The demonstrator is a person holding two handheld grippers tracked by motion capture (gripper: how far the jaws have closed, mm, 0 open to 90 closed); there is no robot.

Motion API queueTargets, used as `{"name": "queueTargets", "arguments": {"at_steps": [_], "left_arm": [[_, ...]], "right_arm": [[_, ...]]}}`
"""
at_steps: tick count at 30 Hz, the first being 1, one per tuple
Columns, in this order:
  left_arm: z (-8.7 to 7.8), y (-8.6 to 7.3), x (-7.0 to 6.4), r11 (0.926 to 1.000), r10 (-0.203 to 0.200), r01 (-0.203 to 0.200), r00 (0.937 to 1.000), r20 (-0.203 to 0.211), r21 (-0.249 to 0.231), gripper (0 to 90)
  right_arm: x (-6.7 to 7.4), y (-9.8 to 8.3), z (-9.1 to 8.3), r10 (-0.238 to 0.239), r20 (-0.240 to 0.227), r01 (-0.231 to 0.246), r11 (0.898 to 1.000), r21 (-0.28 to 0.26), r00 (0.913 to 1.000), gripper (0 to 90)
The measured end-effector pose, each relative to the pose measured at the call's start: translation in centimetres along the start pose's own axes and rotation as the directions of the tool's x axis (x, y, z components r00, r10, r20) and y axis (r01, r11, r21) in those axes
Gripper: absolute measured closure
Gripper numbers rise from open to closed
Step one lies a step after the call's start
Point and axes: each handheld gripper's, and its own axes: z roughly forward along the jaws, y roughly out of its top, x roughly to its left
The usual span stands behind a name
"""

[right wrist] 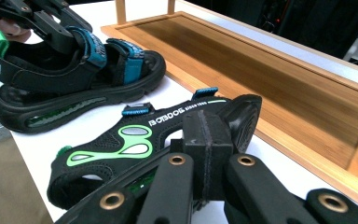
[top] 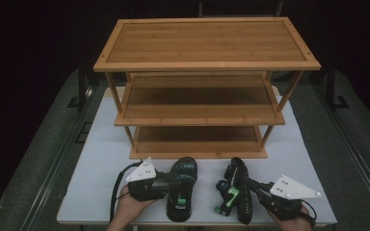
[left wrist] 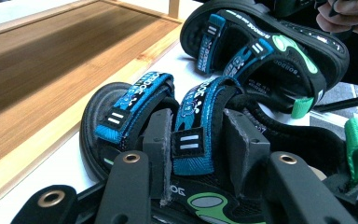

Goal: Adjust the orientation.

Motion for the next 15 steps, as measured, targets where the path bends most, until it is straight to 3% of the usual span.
{"name": "queueTargets", "arguments": {"at_steps": [9,15], "left_arm": [[0.0,0.0,0.0,1.0000,0.003,-0.003,1.0000,0.001,0.001,63.5],[0.0,0.1,-0.1,1.0000,0.005,-0.005,1.0000,-0.001,0.001,63.5]], "right_arm": [[-0.9,-0.7,-1.3,0.030,0.055,-0.031,0.999,0.013,0.9980,89.6],[-1.5,-1.5,-2.2,0.044,0.120,-0.050,0.997,0.051,0.9918,89.6]]}}
